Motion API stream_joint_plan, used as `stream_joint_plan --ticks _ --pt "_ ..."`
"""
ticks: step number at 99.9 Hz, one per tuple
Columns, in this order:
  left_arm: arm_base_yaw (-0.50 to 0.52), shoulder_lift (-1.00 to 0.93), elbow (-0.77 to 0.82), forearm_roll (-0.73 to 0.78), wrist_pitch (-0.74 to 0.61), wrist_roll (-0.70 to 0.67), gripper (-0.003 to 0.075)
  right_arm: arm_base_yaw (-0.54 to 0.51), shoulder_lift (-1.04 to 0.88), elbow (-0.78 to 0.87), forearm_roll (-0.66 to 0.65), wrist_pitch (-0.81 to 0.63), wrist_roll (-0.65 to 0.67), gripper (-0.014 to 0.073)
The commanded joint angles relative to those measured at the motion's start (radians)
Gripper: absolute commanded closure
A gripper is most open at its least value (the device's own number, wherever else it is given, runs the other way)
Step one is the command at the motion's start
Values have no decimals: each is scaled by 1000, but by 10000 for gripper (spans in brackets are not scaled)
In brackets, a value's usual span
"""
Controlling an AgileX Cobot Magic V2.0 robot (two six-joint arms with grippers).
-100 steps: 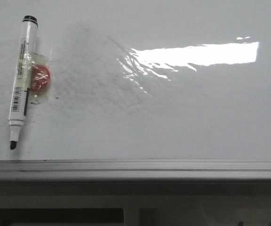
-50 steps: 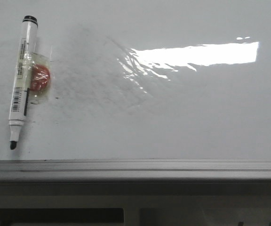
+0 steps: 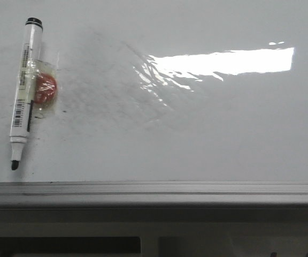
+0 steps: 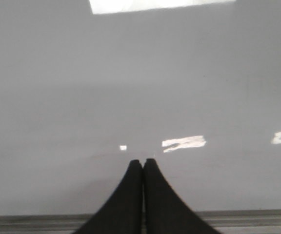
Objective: Write number 8 on whiteboard
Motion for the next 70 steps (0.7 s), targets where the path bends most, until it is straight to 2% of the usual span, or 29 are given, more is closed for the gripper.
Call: stream_joint_plan --ticks 1,20,32,42,55,70 --pt "-9 -27 40 -3 -94 -6 741 -6 -22 12 13 -121 -8 657" --pt "-9 -27 40 -8 -131 -6 741 -6 -22 12 13 -209 -8 657" --pt "-9 -27 40 -11 -182 -6 741 -6 -22 12 112 -297 0 657" --pt "-9 -27 40 -11 -227 -6 741 -6 -22 12 116 -341 0 657" --pt "-9 -27 33 -11 -271 -11 741 -6 -22 -10 116 -324 0 657" --pt "-9 -21 -16 -56 -248 -13 741 -6 -5 -88 153 -188 0 657"
